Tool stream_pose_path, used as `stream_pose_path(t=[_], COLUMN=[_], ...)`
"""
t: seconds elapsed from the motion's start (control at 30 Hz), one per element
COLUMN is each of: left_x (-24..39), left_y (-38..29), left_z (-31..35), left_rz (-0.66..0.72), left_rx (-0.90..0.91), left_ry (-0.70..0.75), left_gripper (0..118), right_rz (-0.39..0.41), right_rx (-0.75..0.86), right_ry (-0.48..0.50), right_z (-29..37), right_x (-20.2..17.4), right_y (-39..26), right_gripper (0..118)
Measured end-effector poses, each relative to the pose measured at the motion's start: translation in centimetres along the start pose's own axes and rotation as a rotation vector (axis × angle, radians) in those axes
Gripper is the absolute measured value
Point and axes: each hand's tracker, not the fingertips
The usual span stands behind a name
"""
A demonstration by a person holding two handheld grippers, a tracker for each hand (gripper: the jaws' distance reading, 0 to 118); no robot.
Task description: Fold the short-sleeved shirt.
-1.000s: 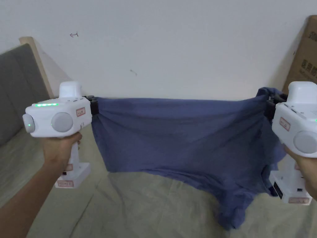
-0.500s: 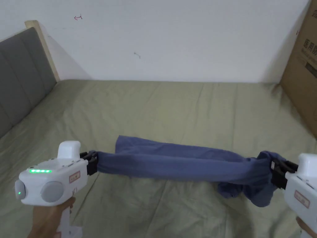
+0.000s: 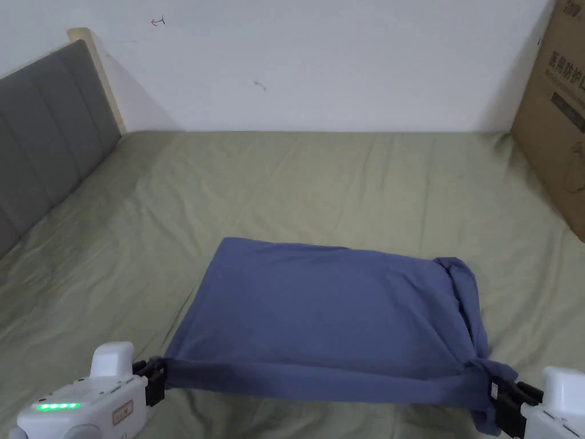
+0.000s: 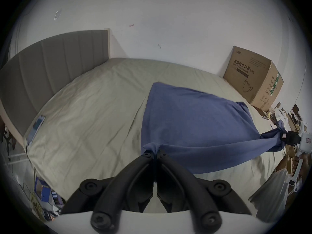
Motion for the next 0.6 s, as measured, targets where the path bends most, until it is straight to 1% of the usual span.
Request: stream_pose_path(t=[0.1, 0.2, 0.3, 0.4, 0.5, 0.53, 0.57, 0.6], left_x=[-0.3, -0.4, -0.5, -0.4, 0.0, 0.0, 0.1, 0.2], left_y=[-2.7, -5.0, -6.7, -7.4, -6.6, -6.2, -5.8, -5.2], left_z=[0.5, 0.0, -1.4, -2.4, -1.8, -1.7, -1.3, -0.6], left_rz=[0.010, 0.016, 0.024, 0.013, 0.045, 0.062, 0.087, 0.111], left_rx=[-0.037, -0.097, -0.179, -0.200, -0.203, -0.218, -0.222, -0.211], left_ry=[0.015, 0.038, 0.061, 0.075, 0.090, 0.087, 0.079, 0.074], left_gripper=[1, 1, 1, 1, 8, 8, 19, 41], right_rz=[-0.001, -0.040, -0.063, -0.076, -0.114, -0.122, -0.134, -0.134], right_rx=[-0.040, -0.118, -0.192, -0.236, -0.227, -0.225, -0.215, -0.202], right_ry=[-0.016, -0.039, -0.077, -0.109, -0.120, -0.119, -0.118, -0.130], right_z=[0.2, -0.6, -2.4, -4.0, -3.8, -3.4, -3.0, -2.3], right_x=[0.3, 0.8, 1.0, 1.4, 1.3, 1.2, 1.2, 1.1], right_y=[-2.6, -5.0, -6.9, -8.5, -8.4, -7.8, -7.2, -6.5], right_gripper=[3, 3, 3, 3, 4, 4, 11, 23])
